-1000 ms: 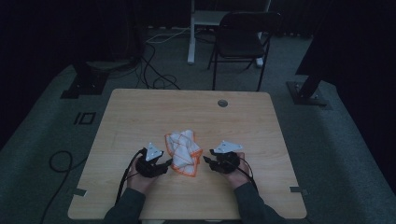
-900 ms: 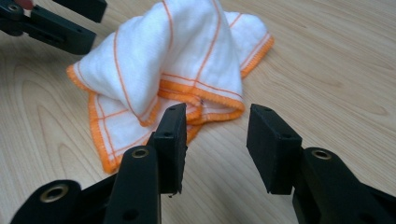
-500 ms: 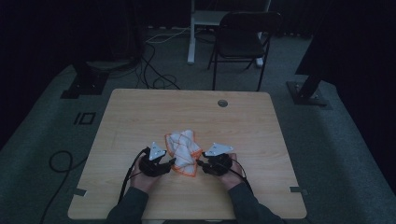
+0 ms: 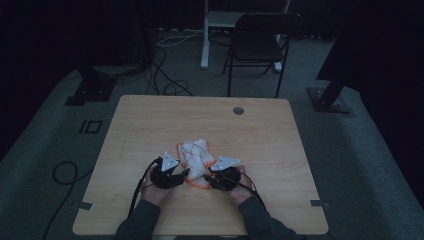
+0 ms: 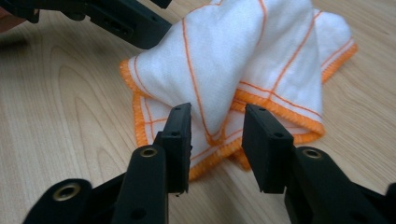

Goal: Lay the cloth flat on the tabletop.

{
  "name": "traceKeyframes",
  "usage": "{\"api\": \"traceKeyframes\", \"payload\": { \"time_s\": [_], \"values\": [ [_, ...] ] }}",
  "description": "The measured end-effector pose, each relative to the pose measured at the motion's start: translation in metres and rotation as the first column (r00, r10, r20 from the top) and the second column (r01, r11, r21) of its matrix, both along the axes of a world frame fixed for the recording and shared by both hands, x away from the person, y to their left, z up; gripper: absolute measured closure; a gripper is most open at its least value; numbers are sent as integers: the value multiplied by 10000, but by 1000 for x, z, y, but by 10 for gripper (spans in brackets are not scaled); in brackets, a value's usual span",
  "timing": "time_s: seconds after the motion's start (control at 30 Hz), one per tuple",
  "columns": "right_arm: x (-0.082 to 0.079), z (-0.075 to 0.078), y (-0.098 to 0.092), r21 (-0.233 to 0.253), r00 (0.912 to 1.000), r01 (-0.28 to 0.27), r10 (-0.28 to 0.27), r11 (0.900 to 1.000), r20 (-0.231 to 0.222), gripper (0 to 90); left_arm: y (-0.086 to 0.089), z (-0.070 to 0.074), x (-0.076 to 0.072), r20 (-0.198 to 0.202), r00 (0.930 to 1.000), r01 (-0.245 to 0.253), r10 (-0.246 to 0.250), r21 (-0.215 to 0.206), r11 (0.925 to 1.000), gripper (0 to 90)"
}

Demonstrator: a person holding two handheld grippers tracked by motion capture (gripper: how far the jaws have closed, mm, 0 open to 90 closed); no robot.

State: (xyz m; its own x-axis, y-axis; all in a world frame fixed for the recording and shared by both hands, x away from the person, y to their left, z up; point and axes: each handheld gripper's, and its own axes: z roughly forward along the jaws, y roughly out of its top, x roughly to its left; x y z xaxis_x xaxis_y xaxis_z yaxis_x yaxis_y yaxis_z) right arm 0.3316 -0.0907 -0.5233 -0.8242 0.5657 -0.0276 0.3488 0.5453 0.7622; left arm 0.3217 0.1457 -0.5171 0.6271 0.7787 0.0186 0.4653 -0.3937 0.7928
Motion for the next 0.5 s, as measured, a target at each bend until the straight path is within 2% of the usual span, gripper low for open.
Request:
{"api": "traceKeyframes", "payload": {
  "time_s": [0.17,0.27,0.47,0.5],
  "values": [
    [1,4,0,8,9995,-163,163,9999,288,855,2,1,-4,72,10000,30,-30,-28,10000,482],
    [2,10,-3,88,9983,-13,8,10000,591,869,4,1,-7,76,10000,26,-26,11,10000,482],
    [8,18,-14,307,9958,580,-600,9978,698,872,5,0,-8,37,10000,17,-17,21,10000,498],
    [11,21,-18,382,9935,807,-835,9960,776,872,4,0,-9,11,10000,67,-67,44,10000,502]
  ]
}}
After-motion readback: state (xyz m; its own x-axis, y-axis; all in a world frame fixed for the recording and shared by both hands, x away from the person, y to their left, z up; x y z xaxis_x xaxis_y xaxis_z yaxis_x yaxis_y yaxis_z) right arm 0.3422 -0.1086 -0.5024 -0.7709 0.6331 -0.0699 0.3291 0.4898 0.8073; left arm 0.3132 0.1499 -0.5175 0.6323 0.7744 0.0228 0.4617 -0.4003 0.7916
